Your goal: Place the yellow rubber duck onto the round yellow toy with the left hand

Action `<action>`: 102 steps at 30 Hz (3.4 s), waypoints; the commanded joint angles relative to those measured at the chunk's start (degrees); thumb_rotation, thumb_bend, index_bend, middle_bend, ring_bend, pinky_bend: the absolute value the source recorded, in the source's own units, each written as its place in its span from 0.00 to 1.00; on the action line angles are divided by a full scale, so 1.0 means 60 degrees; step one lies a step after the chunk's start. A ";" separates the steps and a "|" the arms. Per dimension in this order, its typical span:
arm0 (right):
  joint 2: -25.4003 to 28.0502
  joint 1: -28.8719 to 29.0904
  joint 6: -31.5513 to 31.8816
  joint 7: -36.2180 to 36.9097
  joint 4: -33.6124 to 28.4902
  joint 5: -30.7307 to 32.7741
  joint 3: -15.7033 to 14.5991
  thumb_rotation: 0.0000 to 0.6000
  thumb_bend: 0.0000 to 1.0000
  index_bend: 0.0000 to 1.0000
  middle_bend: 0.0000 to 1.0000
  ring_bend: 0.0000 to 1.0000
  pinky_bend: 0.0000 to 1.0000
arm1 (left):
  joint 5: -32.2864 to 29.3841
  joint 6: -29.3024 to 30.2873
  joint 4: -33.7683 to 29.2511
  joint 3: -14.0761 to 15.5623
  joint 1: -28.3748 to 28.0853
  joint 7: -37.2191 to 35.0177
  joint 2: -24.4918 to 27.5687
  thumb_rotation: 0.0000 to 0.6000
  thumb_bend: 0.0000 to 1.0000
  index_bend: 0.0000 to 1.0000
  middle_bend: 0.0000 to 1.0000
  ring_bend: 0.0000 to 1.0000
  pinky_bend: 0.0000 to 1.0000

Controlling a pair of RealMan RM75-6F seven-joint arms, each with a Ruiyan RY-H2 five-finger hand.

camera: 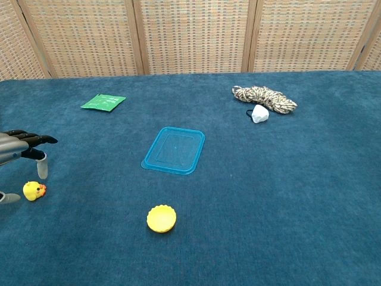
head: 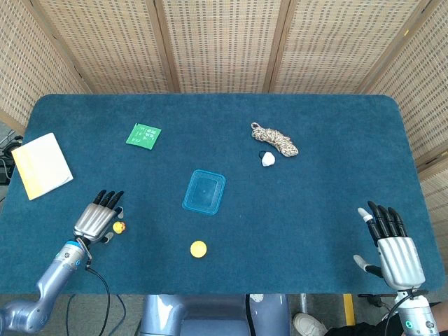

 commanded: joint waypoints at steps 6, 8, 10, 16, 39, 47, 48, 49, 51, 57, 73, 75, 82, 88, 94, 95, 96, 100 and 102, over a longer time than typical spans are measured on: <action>0.0019 -0.0006 0.0029 0.0068 0.0004 0.0029 0.0025 1.00 0.00 0.09 0.00 0.00 0.00 | -0.0145 0.0003 -0.0023 0.0091 -0.0099 0.0147 -0.0085 1.00 0.28 0.43 0.00 0.00 0.00; 0.0025 -0.0006 0.0032 0.0101 0.0009 0.0045 0.0034 1.00 0.00 0.09 0.00 0.00 0.00 | -0.0195 -0.0008 -0.0013 0.0126 -0.0118 0.0183 -0.0103 1.00 0.28 0.44 0.00 0.00 0.00; 0.0032 -0.0003 0.0019 0.0133 0.0013 0.0062 0.0037 1.00 0.00 0.09 0.00 0.00 0.00 | -0.0236 -0.0001 0.0016 0.0162 -0.0135 0.0212 -0.0132 1.00 0.28 0.44 0.00 0.00 0.00; 0.0056 0.0019 -0.0015 0.0249 0.0023 0.0026 0.0012 1.00 0.00 0.09 0.00 0.00 0.00 | -0.0128 0.0104 0.0187 0.0286 -0.0143 0.0123 -0.0350 1.00 0.29 0.48 0.00 0.00 0.00; 0.0091 0.0014 0.0022 0.0331 0.0019 0.0046 0.0029 1.00 0.00 0.10 0.00 0.00 0.00 | 0.0103 0.0574 -0.1056 -0.0062 -0.0620 0.0620 0.0106 1.00 0.32 0.53 0.00 0.00 0.00; 0.0160 0.0020 -0.0001 0.0514 0.0026 0.0240 0.0125 1.00 0.00 0.10 0.00 0.00 0.00 | 0.0070 0.0134 -0.1932 -0.0359 -0.1640 0.2227 -0.0480 1.00 0.32 0.54 0.00 0.00 0.00; 0.0168 0.0021 -0.0004 0.0533 0.0027 0.0257 0.0134 1.00 0.00 0.10 0.00 0.00 0.00 | 0.0014 0.0101 -0.2000 -0.0380 -0.1740 0.2430 -0.0559 1.00 0.32 0.54 0.00 0.00 0.00; 0.0176 0.0023 -0.0013 0.0554 0.0029 0.0280 0.0142 1.00 0.00 0.10 0.00 0.00 0.00 | -0.0051 0.0074 -0.2066 -0.0403 -0.1833 0.2603 -0.0647 1.00 0.32 0.54 0.00 0.00 0.00; 0.0196 0.0024 -0.0035 0.0606 0.0027 0.0331 0.0156 1.00 0.00 0.10 0.00 0.00 0.00 | -0.0240 0.0030 -0.2189 -0.0448 -0.2011 0.2901 -0.0846 1.00 0.32 0.54 0.00 0.00 0.00; 0.0251 0.0027 -0.0046 0.0742 0.0015 0.0429 0.0206 1.00 0.00 0.10 0.00 0.00 0.00 | -0.0587 -0.0045 -0.2463 -0.0498 -0.2397 0.3386 -0.1349 1.00 0.32 0.54 0.00 0.00 0.00; 0.0401 0.0002 -0.0005 0.1087 -0.0004 0.0511 0.0263 1.00 0.00 0.10 0.00 0.00 0.00 | -0.1204 0.0169 -0.2598 0.0002 -0.2802 0.4324 -0.2290 1.00 0.32 0.54 0.00 0.00 0.00; 0.0407 -0.0002 0.0010 0.1093 -0.0014 0.0499 0.0262 1.00 0.00 0.10 0.00 0.00 0.00 | -0.1264 0.0210 -0.2596 0.0070 -0.2851 0.4400 -0.2365 1.00 0.32 0.54 0.00 0.00 0.00; 0.0423 -0.0004 0.0010 0.1126 -0.0015 0.0503 0.0263 1.00 0.00 0.10 0.00 0.00 0.00 | -0.1486 0.0362 -0.2599 0.0239 -0.2978 0.4568 -0.2543 1.00 0.32 0.53 0.00 0.00 0.00; 0.0432 -0.0009 0.0011 0.1148 -0.0021 0.0517 0.0267 1.00 0.00 0.10 0.00 0.00 0.00 | -0.1589 0.0469 -0.2595 0.0317 -0.3055 0.4556 -0.2587 1.00 0.32 0.49 0.00 0.00 0.00; 0.0445 -0.0010 0.0007 0.1160 -0.0036 0.0504 0.0258 1.00 0.00 0.10 0.00 0.00 0.00 | -0.1704 0.0608 -0.2612 0.0387 -0.3125 0.4661 -0.2568 1.00 0.31 0.37 0.00 0.00 0.00; 0.0446 -0.0010 0.0009 0.1162 -0.0038 0.0503 0.0258 1.00 0.00 0.10 0.00 0.00 0.00 | -0.1733 0.0631 -0.2611 0.0382 -0.3137 0.4669 -0.2570 1.00 0.31 0.35 0.00 0.00 0.00; 0.0445 -0.0009 0.0008 0.1161 -0.0038 0.0505 0.0260 1.00 0.00 0.10 0.00 0.00 0.00 | -0.1752 0.0647 -0.2611 0.0381 -0.3143 0.4670 -0.2571 1.00 0.31 0.35 0.00 0.00 0.00; 0.0442 -0.0005 -0.0011 0.1142 -0.0039 0.0519 0.0259 1.00 0.00 0.10 0.00 0.00 0.00 | -0.1809 0.0686 -0.2617 0.0397 -0.3180 0.4660 -0.2572 1.00 0.31 0.30 0.00 0.00 0.00; 0.0441 -0.0004 -0.0015 0.1137 -0.0040 0.0521 0.0258 1.00 0.00 0.10 0.00 0.00 0.00 | -0.1821 0.0699 -0.2637 0.0409 -0.3197 0.4661 -0.2560 1.00 0.31 0.28 0.00 0.00 0.00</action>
